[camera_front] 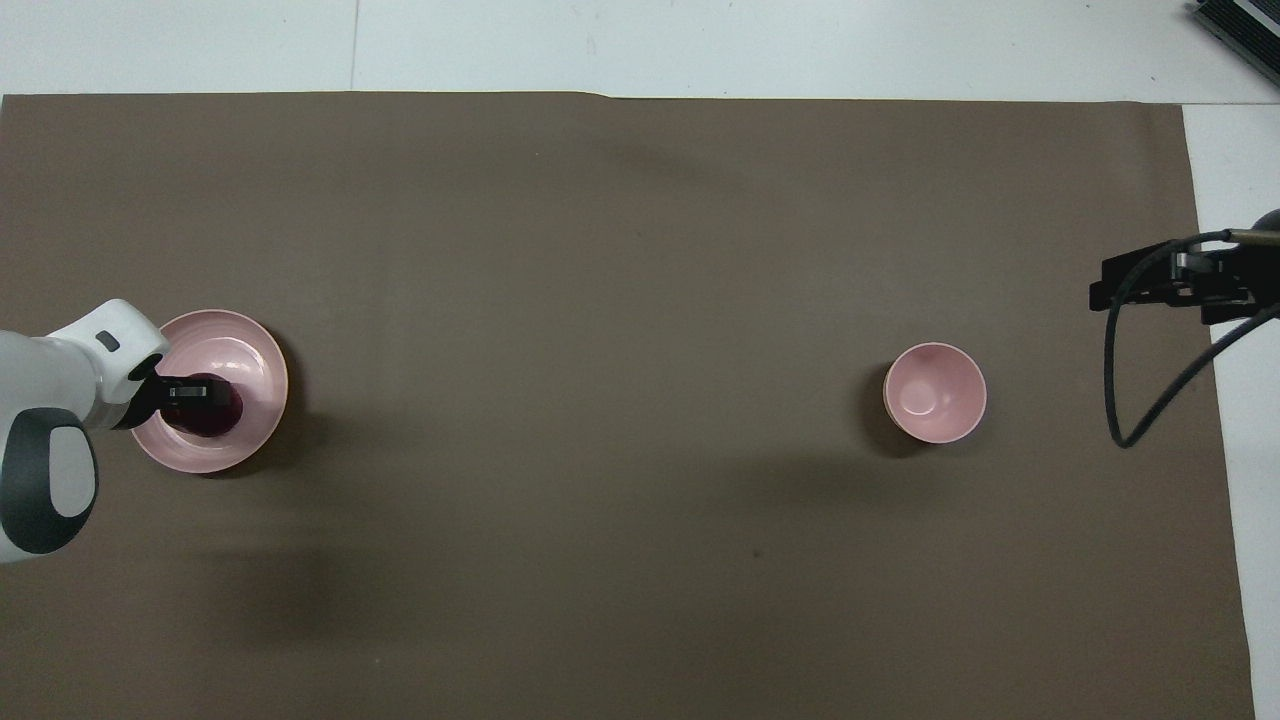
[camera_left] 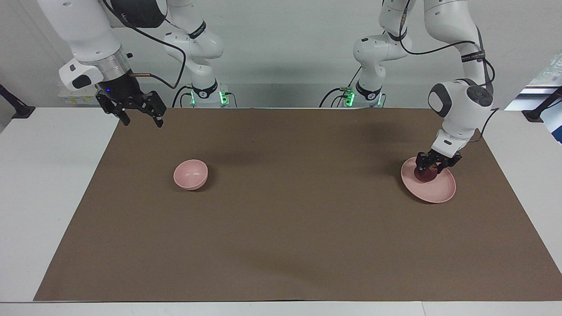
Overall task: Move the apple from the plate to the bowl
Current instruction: 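Lower the left gripper onto the red apple on the plate and close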
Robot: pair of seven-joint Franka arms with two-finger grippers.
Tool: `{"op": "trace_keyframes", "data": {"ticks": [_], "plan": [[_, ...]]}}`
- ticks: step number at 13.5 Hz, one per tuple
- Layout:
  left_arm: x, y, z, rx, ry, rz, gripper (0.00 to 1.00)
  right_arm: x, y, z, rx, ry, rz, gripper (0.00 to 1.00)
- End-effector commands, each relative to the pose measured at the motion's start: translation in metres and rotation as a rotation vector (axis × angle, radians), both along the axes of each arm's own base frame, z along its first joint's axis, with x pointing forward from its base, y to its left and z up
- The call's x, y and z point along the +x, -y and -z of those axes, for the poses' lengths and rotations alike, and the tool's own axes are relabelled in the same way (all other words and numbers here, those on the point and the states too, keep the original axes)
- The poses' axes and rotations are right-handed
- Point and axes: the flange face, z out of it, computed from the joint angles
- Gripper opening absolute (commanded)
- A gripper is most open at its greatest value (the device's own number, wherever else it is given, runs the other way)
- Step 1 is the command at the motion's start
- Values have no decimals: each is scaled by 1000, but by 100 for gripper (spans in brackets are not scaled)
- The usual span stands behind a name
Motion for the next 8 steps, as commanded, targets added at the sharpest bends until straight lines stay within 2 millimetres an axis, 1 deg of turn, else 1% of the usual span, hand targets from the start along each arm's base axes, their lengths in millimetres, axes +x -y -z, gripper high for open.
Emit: {"op": "trace_keyframes", "data": {"ticks": [1,3,5,8], "plan": [[-2,1,3,-5,-2,7,0,-1,3,1,-8,6,-20,100],[-1,2,2,-6,1,-1,0,-1,2,1,-8,6,-21,100],[3,-1,-9,-7,6,-5,0,-1,2,1,-8,6,-21,100],[18,9,-30,-49,-53,-3,0,-1,2,1,-8,6,-21,100]]}}
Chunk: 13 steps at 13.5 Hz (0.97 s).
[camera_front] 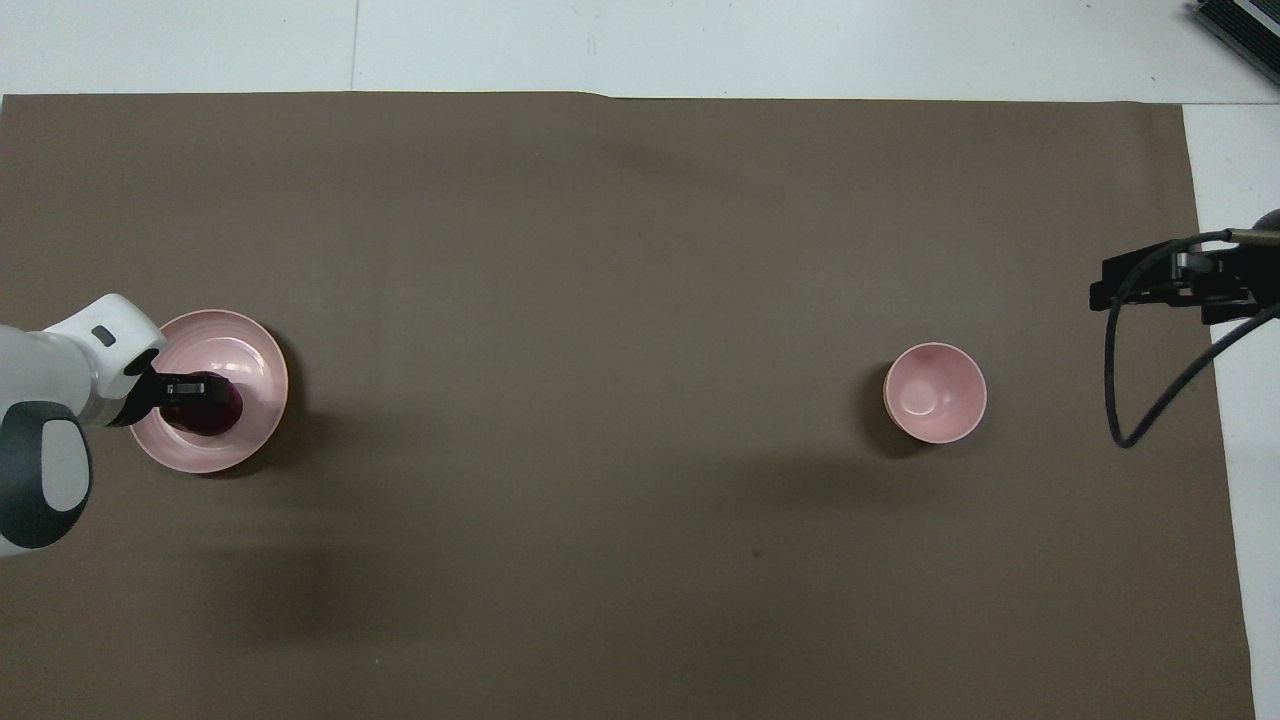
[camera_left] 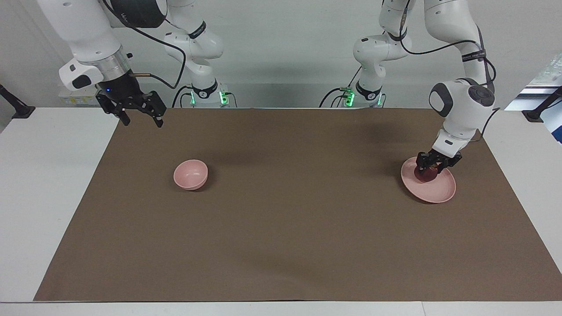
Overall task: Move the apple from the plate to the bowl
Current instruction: 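Lower the left gripper onto the red apple on the plate and close, then lift the apple with the left gripper toward the table center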
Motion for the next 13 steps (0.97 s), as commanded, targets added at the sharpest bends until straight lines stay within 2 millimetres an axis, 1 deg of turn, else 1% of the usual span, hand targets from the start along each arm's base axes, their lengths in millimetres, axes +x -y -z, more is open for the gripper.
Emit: {"op": "trace_keyframes", "data": {"ticks": [1,2,4,5,7,8,10,11,12,13], "plan": [[16,9,-28,-31,-32,14,0,-1,3,1,-8,6,-20,100],[19,18,-42,-41,-33,23,0,-1,2,0,-8,7,-21,100],[24,30,-69,-116,-52,1,0,-1,2,1,-8,6,-21,100],[23,36,-84,-163,-63,-14,0,-1,3,1,-8,6,-20,100],[18,49,-106,-248,-57,-29,0,-1,3,1,-8,6,-20,100],[15,57,-113,-291,-53,-34,0,-1,3,1,-8,6,-20,100],[7,79,-125,-361,-73,-29,0,-1,2,0,-8,7,-21,100],[5,89,-125,-383,-92,-18,0,-1,2,0,-8,7,-21,100],[1,106,-125,-406,-113,4,0,-1,2,1,-8,6,-21,100],[-4,120,-132,-440,-111,15,0,-1,2,1,-8,6,-21,100]]}}
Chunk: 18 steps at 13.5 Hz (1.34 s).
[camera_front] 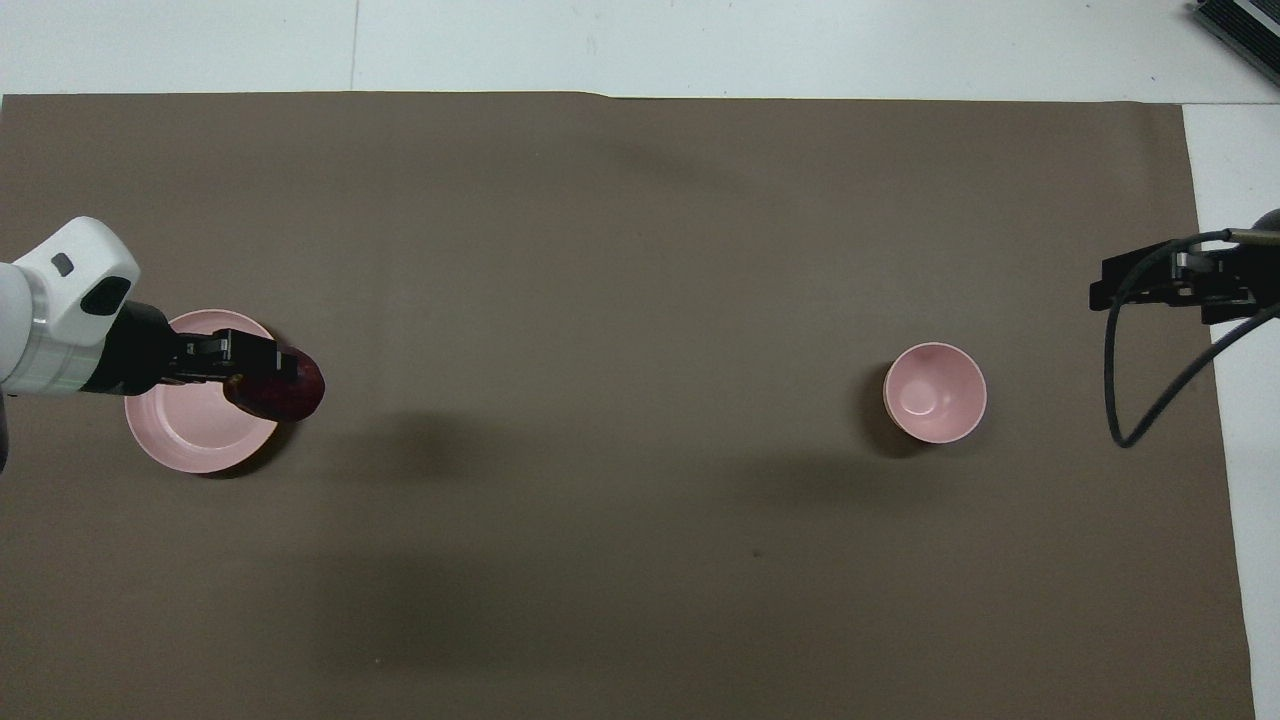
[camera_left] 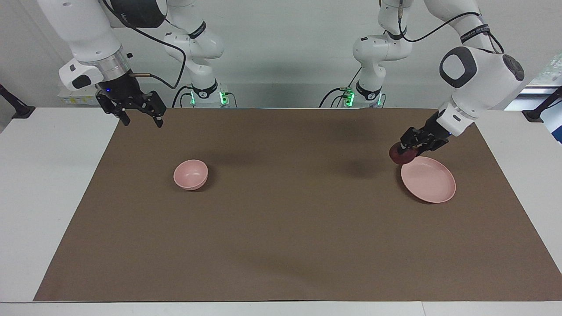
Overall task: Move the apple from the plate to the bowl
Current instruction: 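Lift the apple with the left gripper toward the table center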
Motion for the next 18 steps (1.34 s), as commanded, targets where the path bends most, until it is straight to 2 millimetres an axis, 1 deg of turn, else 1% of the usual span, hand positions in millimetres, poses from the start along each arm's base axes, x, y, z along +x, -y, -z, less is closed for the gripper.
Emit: {"op": "trace_keyframes", "data": {"ticks": [1,2,4,5,7,9,10,11,12,13,14,15,16,17,18], "plan": [[-12,34,-17,-109,-7,10,0,-1,3,1,-8,6,-20,100],[-14,44,-22,-158,-4,1,0,-1,2,1,-8,6,-21,100],[-18,71,-32,-261,7,-6,0,-1,2,1,-8,6,-21,100],[-18,77,-36,-309,15,-26,0,-1,3,1,-8,6,-20,100],[-21,101,-47,-359,53,-27,0,-4,2,2,-7,-9,-22,100],[-25,124,-49,-382,55,-29,0,-4,-3,1,-7,-11,-36,100],[-27,131,-50,-416,47,-35,0,-4,-7,2,-5,-10,-56,100],[-28,138,-54,-457,41,-42,0,-6,-14,5,23,-13,-51,100],[-31,150,-56,-491,35,-40,0,-6,-22,11,79,-29,-27,100],[-35,160,-60,-518,40,-41,0,-4,-25,22,120,-56,24,100],[-39,174,-60,-532,48,-41,0,-4,-31,33,144,-81,76,100],[-43,185,-62,-545,67,-45,0,-4,-47,41,175,-108,121,100],[-50,196,-62,-552,75,-46,0,-1,-68,51,218,-151,188,100],[-57,206,-61,-558,74,-38,0,3,-78,58,249,-183,258,100],[-62,211,-62,-570,70,-37,0,6,-95,67,287,-223,315,100]]}}
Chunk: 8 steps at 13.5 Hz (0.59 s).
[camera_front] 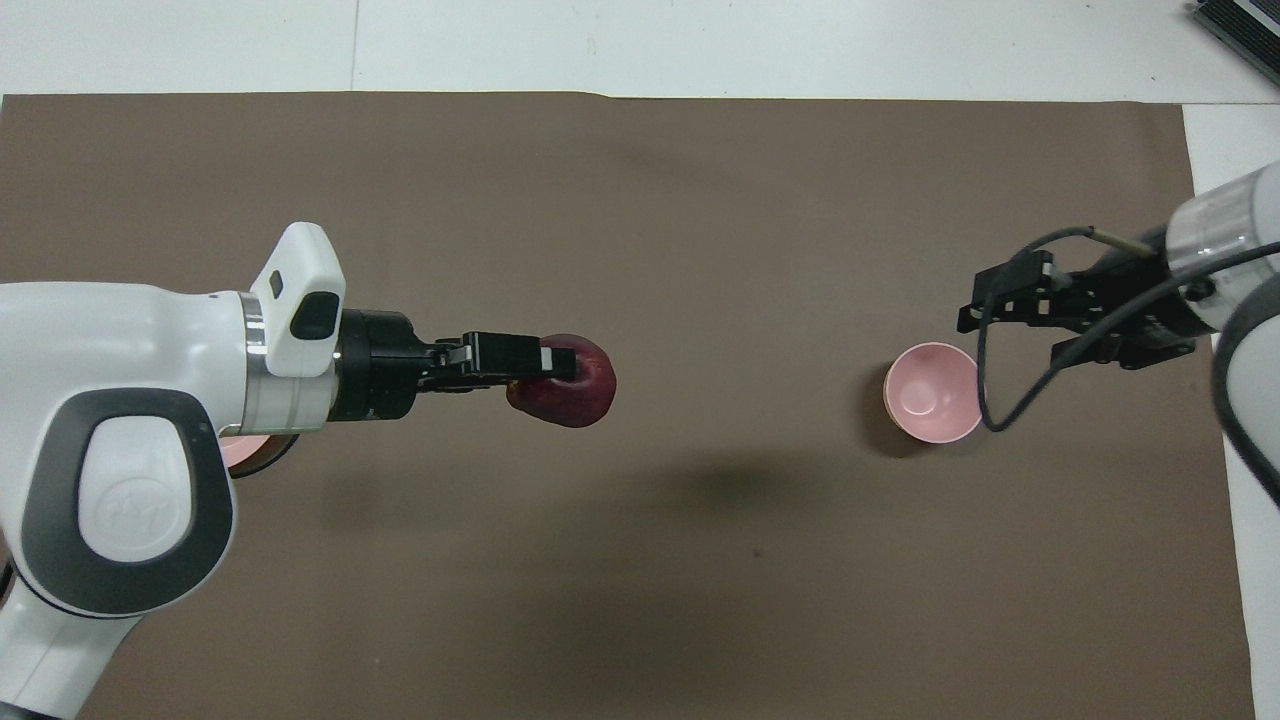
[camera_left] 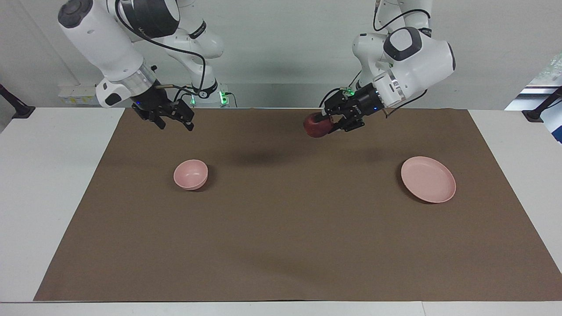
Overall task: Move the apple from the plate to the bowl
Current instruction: 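Hold the apple with the left gripper while the right gripper reaches it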
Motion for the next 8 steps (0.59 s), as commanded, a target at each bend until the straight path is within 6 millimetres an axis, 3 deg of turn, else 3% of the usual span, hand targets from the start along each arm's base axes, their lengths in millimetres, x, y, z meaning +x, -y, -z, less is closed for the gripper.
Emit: {"op": "trace_keyframes", "data": {"ticks": [1,4,8], "plan": [[-21,11,-5,-33,-2,-19,0,6,-41,23,89,-108,150,100],[-27,26,-7,-30,-14,-40,0,9,-81,51,152,-239,308,100],[-26,26,-6,-28,-23,-55,0,6,-138,74,270,-379,563,100]]}}
